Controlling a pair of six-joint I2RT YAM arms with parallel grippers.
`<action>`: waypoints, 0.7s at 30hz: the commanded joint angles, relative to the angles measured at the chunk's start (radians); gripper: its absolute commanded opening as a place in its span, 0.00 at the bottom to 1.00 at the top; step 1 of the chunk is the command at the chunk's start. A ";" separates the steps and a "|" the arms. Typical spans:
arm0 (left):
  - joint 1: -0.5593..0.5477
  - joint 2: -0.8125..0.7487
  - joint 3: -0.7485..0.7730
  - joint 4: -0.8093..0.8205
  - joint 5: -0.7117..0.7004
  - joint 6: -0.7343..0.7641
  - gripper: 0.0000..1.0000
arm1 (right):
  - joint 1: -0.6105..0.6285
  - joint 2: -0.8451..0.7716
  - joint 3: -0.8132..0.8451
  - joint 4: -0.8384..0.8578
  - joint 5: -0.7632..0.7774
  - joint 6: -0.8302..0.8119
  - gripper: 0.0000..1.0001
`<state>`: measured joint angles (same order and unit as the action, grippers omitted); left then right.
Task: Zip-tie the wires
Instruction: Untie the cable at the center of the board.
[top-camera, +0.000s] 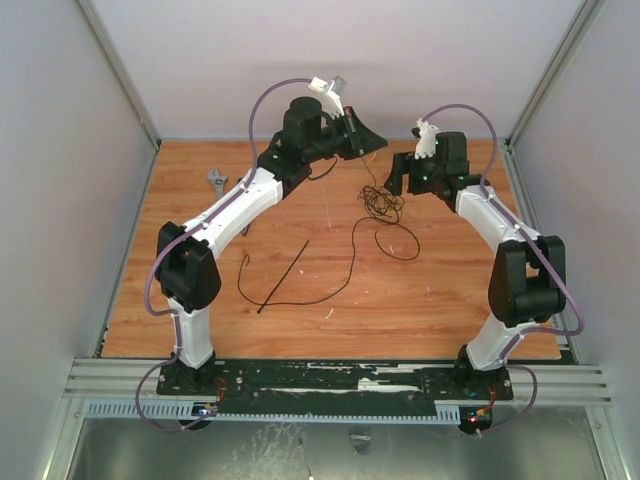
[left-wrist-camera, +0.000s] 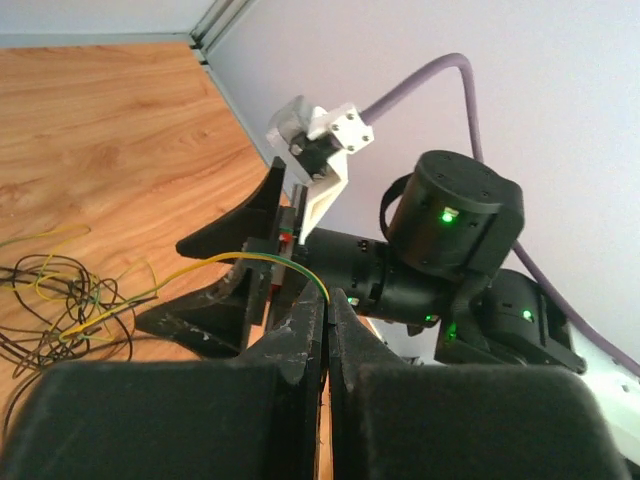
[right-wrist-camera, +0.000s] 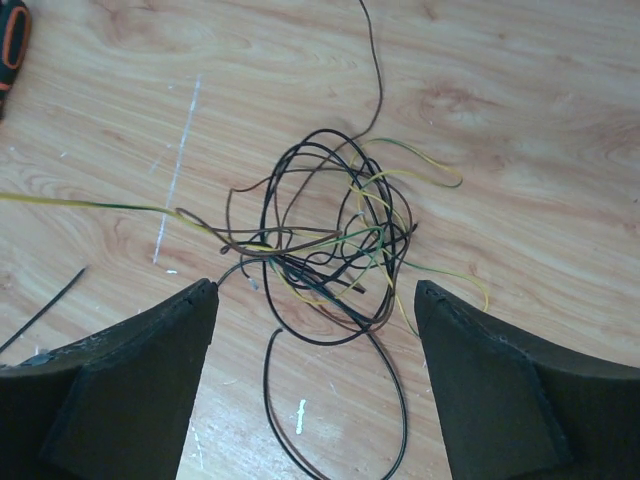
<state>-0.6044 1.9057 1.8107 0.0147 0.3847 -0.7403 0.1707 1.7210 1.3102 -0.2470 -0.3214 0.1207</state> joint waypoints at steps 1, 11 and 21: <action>0.000 -0.020 0.048 0.011 0.003 0.012 0.00 | 0.010 -0.020 -0.036 -0.028 -0.069 -0.043 0.81; 0.000 -0.017 0.100 0.008 0.010 0.009 0.00 | 0.061 0.109 -0.014 -0.019 -0.082 -0.073 0.75; 0.024 -0.034 0.168 -0.059 0.004 0.040 0.00 | 0.050 0.138 0.053 -0.034 0.070 -0.084 0.16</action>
<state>-0.6014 1.9057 1.9358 -0.0265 0.3828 -0.7300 0.2291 1.8805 1.2903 -0.2756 -0.3363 0.0589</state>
